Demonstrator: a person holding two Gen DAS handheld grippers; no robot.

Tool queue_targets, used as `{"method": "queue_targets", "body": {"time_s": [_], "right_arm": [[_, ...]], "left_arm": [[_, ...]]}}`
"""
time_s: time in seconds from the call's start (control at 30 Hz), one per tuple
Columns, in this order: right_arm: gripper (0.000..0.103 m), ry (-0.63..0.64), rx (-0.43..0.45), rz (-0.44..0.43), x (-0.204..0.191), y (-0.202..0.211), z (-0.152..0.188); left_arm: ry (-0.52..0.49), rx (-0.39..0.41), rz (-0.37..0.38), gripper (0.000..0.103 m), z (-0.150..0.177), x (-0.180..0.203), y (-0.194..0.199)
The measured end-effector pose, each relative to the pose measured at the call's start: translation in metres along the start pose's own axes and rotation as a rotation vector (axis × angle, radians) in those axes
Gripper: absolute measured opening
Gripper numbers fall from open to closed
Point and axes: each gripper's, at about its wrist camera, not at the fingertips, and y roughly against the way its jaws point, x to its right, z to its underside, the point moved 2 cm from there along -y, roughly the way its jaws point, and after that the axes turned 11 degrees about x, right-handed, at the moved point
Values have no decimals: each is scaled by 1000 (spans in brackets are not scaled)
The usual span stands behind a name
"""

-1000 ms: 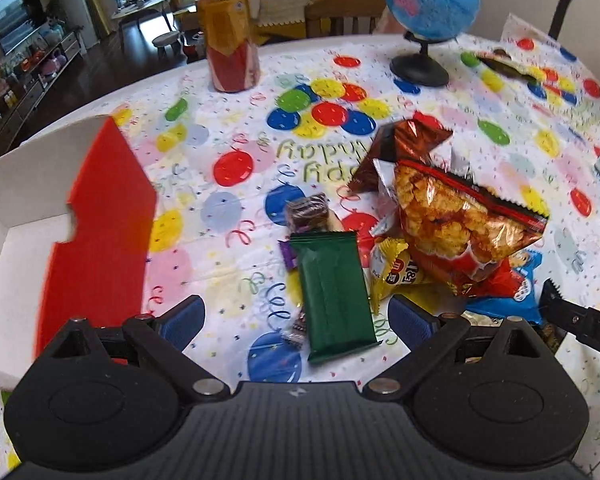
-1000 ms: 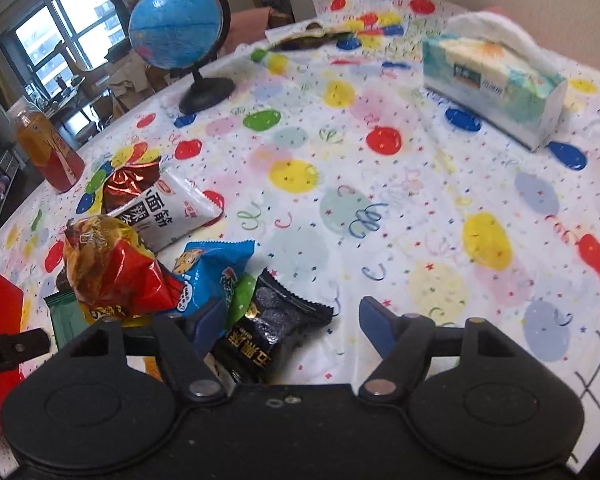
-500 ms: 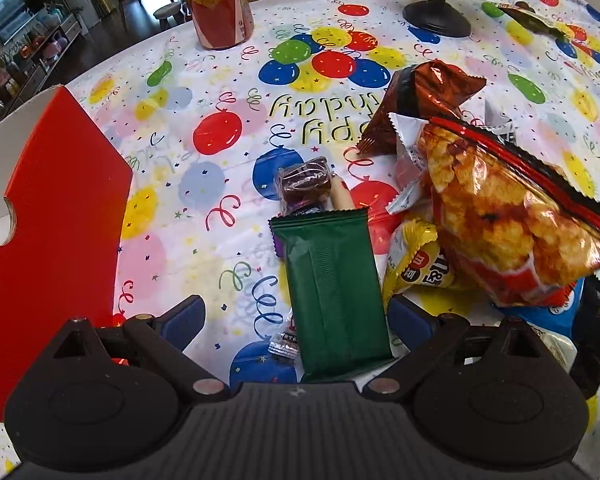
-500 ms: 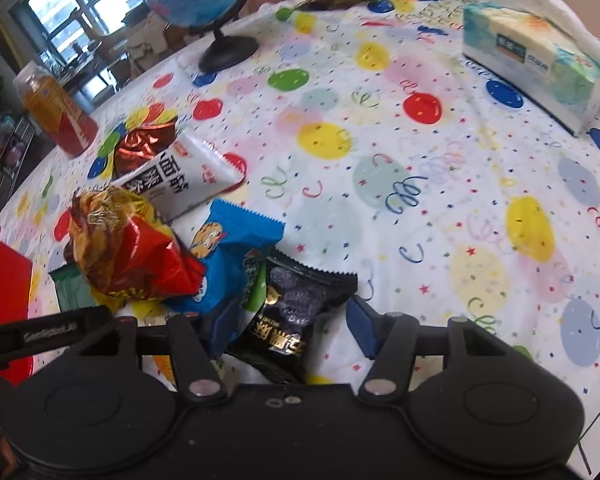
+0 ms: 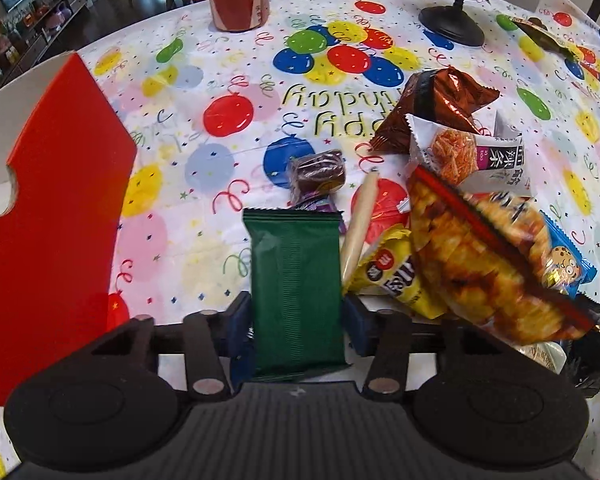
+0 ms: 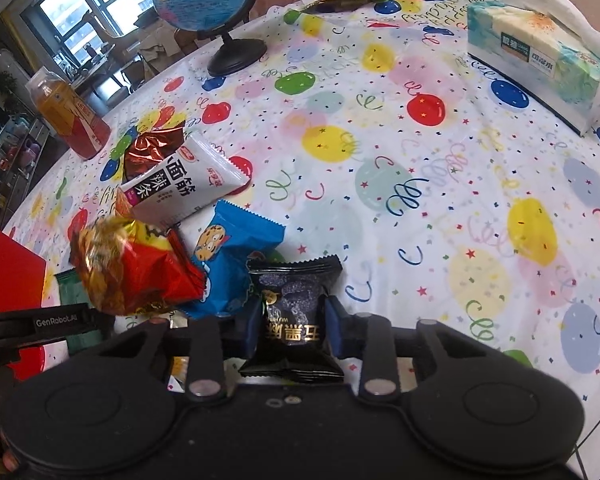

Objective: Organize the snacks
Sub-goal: 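Carry the green bar and black candy over the red box with both tools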

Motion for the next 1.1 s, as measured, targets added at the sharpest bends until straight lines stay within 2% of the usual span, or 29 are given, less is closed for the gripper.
{"method": "queue_targets", "body": {"time_s": [0.3, 0.53, 0.77, 1.1], "right_arm": [[30, -5, 15, -42, 8, 23, 0], [30, 35, 42, -112, -5, 48, -8], [30, 119, 70, -186, -42, 75, -18], [30, 225, 90, -255, -120, 102, -21]], "left_arm": [[64, -21, 12, 41, 8, -19, 25], [114, 5, 37, 41, 10, -32, 61], [148, 46, 66, 41, 7, -52, 100], [157, 117, 93, 41, -4, -107, 146]]}}
